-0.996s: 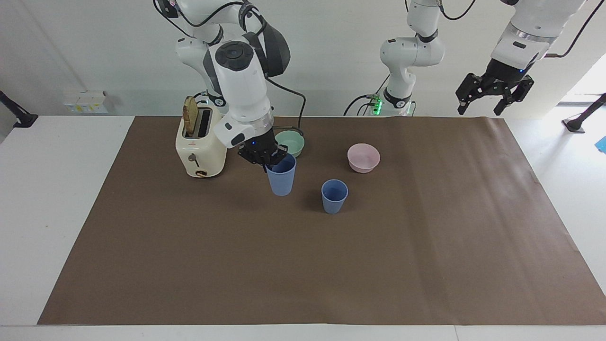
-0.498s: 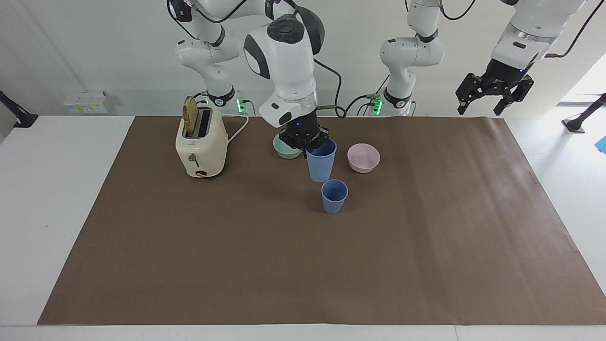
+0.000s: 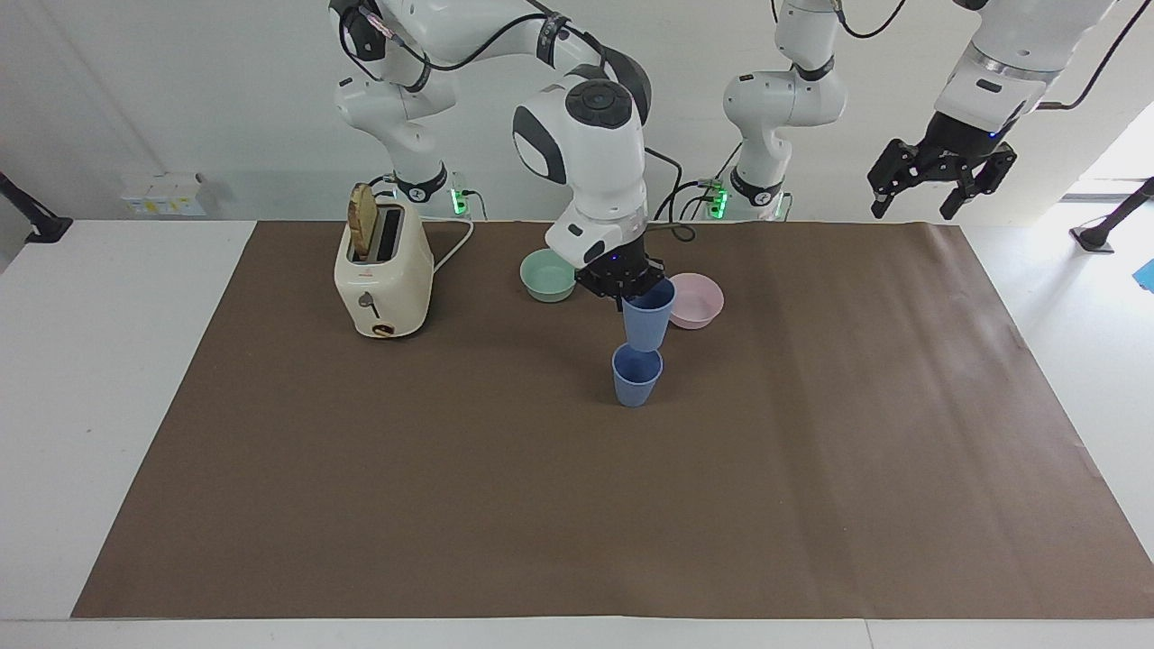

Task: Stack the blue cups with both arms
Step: 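Carry the blue cup with the right gripper over the placed cup, then lower the blue cup into the other cup with the right gripper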

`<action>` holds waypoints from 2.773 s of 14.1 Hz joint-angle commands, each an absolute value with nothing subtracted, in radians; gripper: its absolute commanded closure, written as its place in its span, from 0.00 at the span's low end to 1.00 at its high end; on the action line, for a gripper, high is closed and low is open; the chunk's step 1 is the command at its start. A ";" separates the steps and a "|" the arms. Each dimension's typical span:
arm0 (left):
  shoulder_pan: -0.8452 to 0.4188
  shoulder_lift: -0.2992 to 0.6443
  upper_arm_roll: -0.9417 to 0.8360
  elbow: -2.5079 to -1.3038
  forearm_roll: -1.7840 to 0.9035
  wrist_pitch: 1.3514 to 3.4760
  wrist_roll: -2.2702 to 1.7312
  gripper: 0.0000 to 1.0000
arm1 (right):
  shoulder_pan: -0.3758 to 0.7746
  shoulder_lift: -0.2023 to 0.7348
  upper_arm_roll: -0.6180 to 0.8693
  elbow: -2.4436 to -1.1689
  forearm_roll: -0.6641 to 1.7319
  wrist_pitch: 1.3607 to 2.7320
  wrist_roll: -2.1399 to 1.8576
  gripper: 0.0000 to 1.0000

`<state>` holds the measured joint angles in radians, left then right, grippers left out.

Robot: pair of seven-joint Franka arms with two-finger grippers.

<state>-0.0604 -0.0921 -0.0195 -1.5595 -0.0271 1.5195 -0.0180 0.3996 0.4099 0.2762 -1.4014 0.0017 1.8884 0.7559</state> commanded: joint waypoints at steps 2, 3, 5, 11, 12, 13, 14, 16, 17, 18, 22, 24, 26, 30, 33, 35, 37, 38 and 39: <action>-0.049 -0.100 -0.025 -1.554 -0.020 1.500 -0.015 0.00 | 0.385 0.437 0.282 -1.385 0.003 1.910 0.769 1.00; -0.049 -0.100 -0.025 -1.554 -0.020 1.500 -0.015 0.00 | 0.385 0.443 0.282 -1.387 0.003 1.919 0.769 1.00; -0.049 -0.100 -0.025 -1.554 -0.020 1.500 -0.015 0.00 | 0.385 0.462 0.282 -1.387 -0.002 1.937 0.769 1.00; -0.049 -0.100 -0.025 -1.554 -0.020 1.500 -0.015 0.00 | 0.380 0.472 0.281 -1.399 -0.002 1.939 0.769 1.00; -0.049 -0.100 -0.025 -1.554 -0.020 1.500 -0.015 0.00 | 0.379 0.471 0.281 -1.402 -0.002 1.937 0.769 1.00; -0.049 -0.100 -0.025 -1.554 -0.020 1.500 -0.015 0.00 | 0.377 0.471 0.279 -1.404 -0.002 1.933 0.769 1.00; -0.049 -0.100 -0.025 -1.554 -0.020 1.500 -0.015 0.00 | 0.374 0.471 0.279 -1.410 -0.003 1.933 0.769 1.00; -0.049 -0.100 -0.025 -1.554 -0.020 1.500 -0.015 0.00 | 0.371 0.469 0.279 -1.423 -0.005 1.934 0.769 1.00; -0.049 -0.100 -0.025 -1.554 -0.020 1.500 -0.017 0.00 | 0.371 0.466 0.278 -1.433 -0.005 1.934 0.769 1.00; -0.049 -0.100 -0.025 -1.554 -0.020 1.500 -0.015 0.00 | 0.371 0.465 0.278 -1.434 -0.005 1.936 0.767 1.00; -0.049 -0.100 -0.025 -1.554 -0.020 1.500 -0.015 0.00 | 0.368 0.469 0.276 -1.459 -0.006 1.960 0.755 1.00; -0.049 -0.100 -0.025 -1.554 -0.020 1.500 -0.015 0.00 | 0.364 0.471 0.275 -1.474 -0.009 1.977 0.753 1.00; -0.049 -0.100 -0.025 -1.554 -0.020 1.500 -0.015 0.00 | 0.364 0.474 0.275 -1.480 -0.011 1.996 0.752 1.00; -0.049 -0.100 -0.025 -1.554 -0.020 1.500 -0.015 0.00 | 0.359 0.480 0.276 -1.488 -0.018 2.028 0.749 1.00; -0.049 -0.100 -0.025 -1.554 -0.020 1.500 -0.015 0.00 | 0.359 0.480 0.276 -1.489 -0.015 2.028 0.752 0.64; -0.049 -0.100 -0.025 -1.554 -0.020 1.500 -0.015 0.00 | 0.359 0.480 0.276 -1.489 -0.014 2.028 0.752 0.46; -0.049 -0.100 -0.025 -1.554 -0.020 1.500 -0.015 0.00 | 0.359 0.480 0.276 -1.486 -0.015 2.028 0.752 0.39; -0.049 -0.100 -0.025 -1.554 -0.020 1.500 -0.017 0.00 | 0.359 0.480 0.276 -1.486 -0.017 2.025 0.753 0.32; -0.049 -0.100 -0.025 -1.554 -0.020 1.500 -0.015 0.00 | 0.359 0.479 0.276 -1.483 -0.018 2.016 0.753 0.12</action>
